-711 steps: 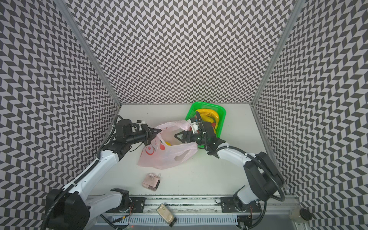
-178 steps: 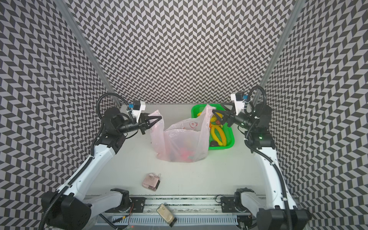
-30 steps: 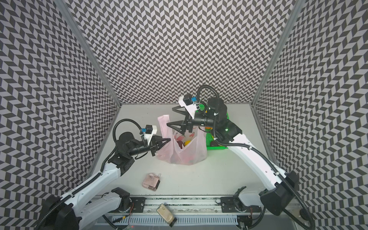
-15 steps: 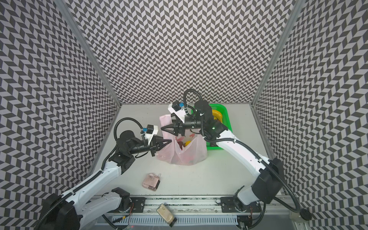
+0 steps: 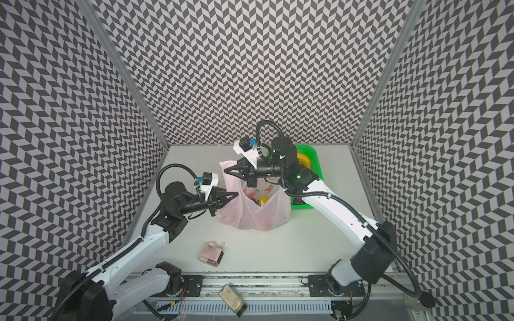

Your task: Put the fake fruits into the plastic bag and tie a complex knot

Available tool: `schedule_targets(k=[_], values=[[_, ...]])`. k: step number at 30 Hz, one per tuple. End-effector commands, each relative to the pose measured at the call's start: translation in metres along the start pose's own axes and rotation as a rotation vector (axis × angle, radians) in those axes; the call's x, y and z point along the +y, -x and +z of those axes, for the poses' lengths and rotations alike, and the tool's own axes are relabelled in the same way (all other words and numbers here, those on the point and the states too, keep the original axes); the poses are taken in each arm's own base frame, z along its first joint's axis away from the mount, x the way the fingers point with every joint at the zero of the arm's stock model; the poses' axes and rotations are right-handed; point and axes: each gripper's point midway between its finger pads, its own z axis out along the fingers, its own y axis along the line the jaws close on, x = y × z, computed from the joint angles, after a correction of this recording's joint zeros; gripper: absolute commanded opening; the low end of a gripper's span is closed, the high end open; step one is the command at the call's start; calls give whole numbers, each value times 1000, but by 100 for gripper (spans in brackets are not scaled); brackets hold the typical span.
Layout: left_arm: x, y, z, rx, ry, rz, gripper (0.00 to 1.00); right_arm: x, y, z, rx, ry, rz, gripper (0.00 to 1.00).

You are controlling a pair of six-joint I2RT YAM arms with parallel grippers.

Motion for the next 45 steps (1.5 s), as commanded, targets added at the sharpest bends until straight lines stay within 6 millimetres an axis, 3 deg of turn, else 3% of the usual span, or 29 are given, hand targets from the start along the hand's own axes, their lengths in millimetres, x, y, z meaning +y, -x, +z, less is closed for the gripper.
schedule_targets(k=[1,7,11,17,21,25,28,40,45], values=[[1,15,-8,-31,22,9,14,6,37,-4,-89,-2,-108,0],[-2,55,-13,-59,-28,59,35,5,29,-2,-79,12,-88,0],[-9,65,-5,-65,-101,75,45,4,27,0,-78,11,-80,0],[-12,80,6,-73,-141,111,46,3,27,0,-79,9,-74,0],[-10,83,9,-84,-140,112,36,4,27,0,-80,18,-71,0],[-8,70,10,-62,-128,99,17,5,33,-2,-91,12,-76,0],[-4,53,10,-37,-109,72,11,6,40,-3,-102,6,-81,0],[6,-12,5,39,-37,-53,10,-3,60,-9,-131,-22,-81,0],[8,-25,4,31,-20,-93,3,-6,63,-10,-139,-26,-72,0]])
